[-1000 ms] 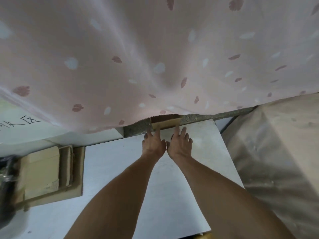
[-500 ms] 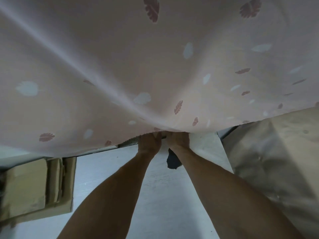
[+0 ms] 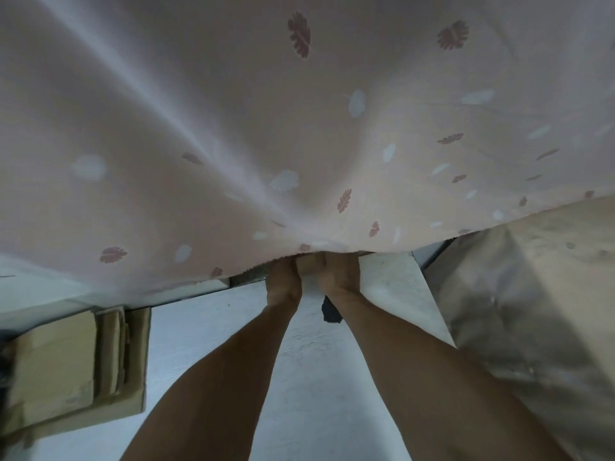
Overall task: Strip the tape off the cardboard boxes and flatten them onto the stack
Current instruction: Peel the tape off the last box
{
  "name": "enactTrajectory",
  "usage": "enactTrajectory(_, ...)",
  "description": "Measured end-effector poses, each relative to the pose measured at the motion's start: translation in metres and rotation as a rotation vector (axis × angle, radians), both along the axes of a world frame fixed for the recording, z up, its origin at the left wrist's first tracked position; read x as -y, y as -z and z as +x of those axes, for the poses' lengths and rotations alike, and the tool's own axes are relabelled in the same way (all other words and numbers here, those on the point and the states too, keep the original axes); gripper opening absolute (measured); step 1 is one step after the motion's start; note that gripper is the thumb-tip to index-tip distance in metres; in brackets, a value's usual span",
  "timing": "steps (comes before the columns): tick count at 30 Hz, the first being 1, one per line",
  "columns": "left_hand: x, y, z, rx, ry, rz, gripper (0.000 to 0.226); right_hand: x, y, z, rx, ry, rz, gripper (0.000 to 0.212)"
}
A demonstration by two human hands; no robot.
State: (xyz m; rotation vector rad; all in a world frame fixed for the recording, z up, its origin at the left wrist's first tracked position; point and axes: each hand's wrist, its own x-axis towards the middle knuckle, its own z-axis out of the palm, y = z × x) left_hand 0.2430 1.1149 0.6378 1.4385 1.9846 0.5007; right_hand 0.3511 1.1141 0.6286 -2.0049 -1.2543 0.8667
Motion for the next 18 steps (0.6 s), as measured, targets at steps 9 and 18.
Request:
enactTrajectory(9,0.086,-0.04,-0.062,0.588,-0.199,0.097,0.031,0.089,-0.04,-0.065,0.106,0.099,0.097,0.049)
enactTrajectory(18,0.254,-0.017,-0.201,0.899,-0.344,-0.127,0.053,0.265,-0.022,-0.2,0.018,0.077,-0.095,0.069)
